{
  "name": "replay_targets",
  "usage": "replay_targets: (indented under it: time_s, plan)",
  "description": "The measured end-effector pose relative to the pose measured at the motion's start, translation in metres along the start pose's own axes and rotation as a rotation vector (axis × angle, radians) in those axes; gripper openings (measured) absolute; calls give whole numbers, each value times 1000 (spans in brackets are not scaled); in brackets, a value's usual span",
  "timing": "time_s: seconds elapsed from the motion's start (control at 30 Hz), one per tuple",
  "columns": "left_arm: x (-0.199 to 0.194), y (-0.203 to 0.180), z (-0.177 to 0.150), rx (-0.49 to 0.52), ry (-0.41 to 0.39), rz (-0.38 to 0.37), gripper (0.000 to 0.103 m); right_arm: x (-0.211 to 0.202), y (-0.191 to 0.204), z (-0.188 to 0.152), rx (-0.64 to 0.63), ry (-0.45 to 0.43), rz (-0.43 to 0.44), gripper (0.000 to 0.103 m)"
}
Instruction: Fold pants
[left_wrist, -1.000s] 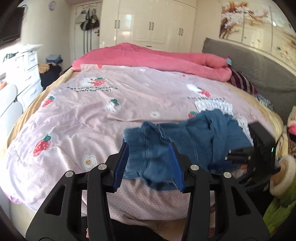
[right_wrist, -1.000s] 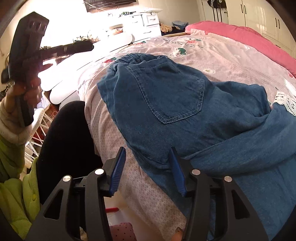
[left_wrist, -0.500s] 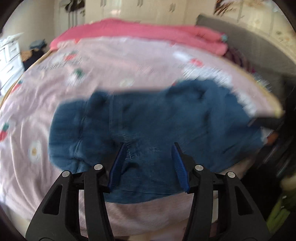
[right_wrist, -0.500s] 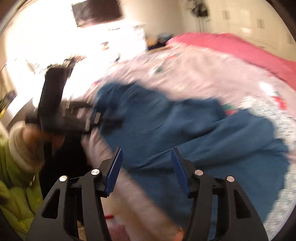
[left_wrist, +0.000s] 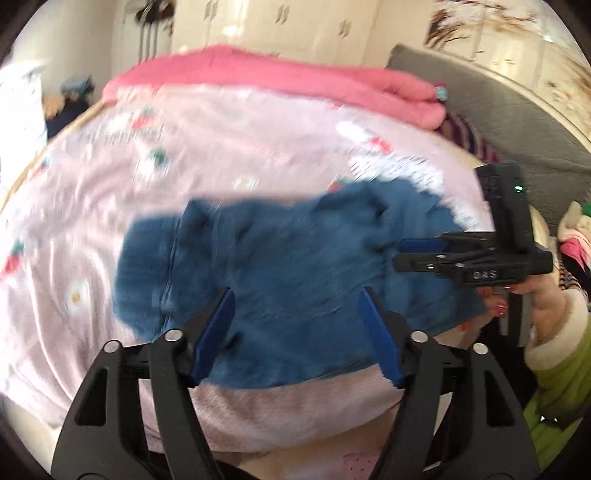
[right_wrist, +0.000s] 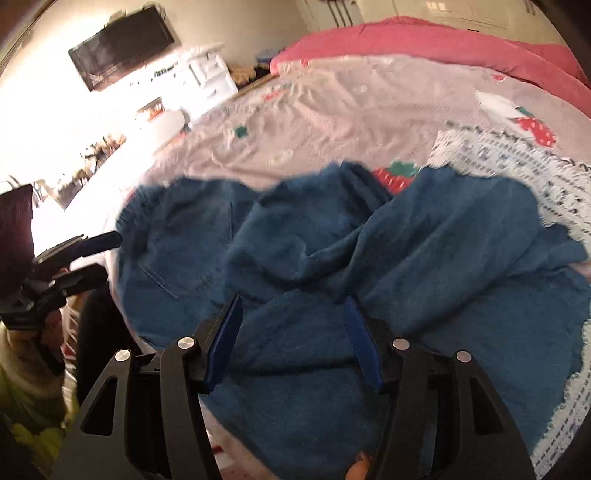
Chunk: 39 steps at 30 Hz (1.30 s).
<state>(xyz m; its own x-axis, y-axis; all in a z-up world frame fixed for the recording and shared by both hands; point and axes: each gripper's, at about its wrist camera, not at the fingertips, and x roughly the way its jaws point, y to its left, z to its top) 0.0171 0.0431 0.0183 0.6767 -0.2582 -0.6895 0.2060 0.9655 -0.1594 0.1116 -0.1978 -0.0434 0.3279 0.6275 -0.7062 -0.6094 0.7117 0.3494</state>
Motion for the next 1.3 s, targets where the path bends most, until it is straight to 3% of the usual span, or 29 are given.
replay_targets:
  time_s: [0.1, 0.23, 0.43, 0.57, 0.67, 0.77, 1.0, 1.1, 1.17, 1.2, 1.23, 1.3]
  plan:
    - [-6, -21, 18, 50, -49, -54, 71, -29, -2, 9, 0, -68, -22, 64]
    - [19, -47, 30, 92, -32, -122, 79, -57, -11, 21, -6, -119, -109, 73]
    - [63, -74, 18, 133, 93, -207, 79, -69, -37, 44, -1, -129, -230, 82]
    - [80, -83, 19, 146, 123, -278, 59, -67, -50, 63, -26, -120, -283, 82]
    - [92, -82, 25, 120, 148, -340, 51, -56, -60, 85, -35, -100, -298, 83]
    - [109, -78, 25, 91, 186, -344, 45, -35, -69, 110, -57, -63, -303, 83]
    - [132, -64, 15, 20, 227, -379, 33, 37, -79, 157, -186, 125, -397, 83]
    - [134, -62, 14, 13, 225, -390, 27, 69, -82, 169, -224, 228, -379, 82]
    - [136, -61, 13, 7, 227, -398, 27, 89, -89, 172, -212, 308, -357, 75]
    - [136, -60, 14, 6, 226, -400, 26, 97, -93, 171, -200, 341, -346, 56]
    - [136, -60, 14, 7, 226, -402, 26, 103, -96, 170, -195, 374, -351, 26]
    - [139, -60, 14, 6, 225, -405, 26, 104, -99, 164, -200, 402, -371, 16]
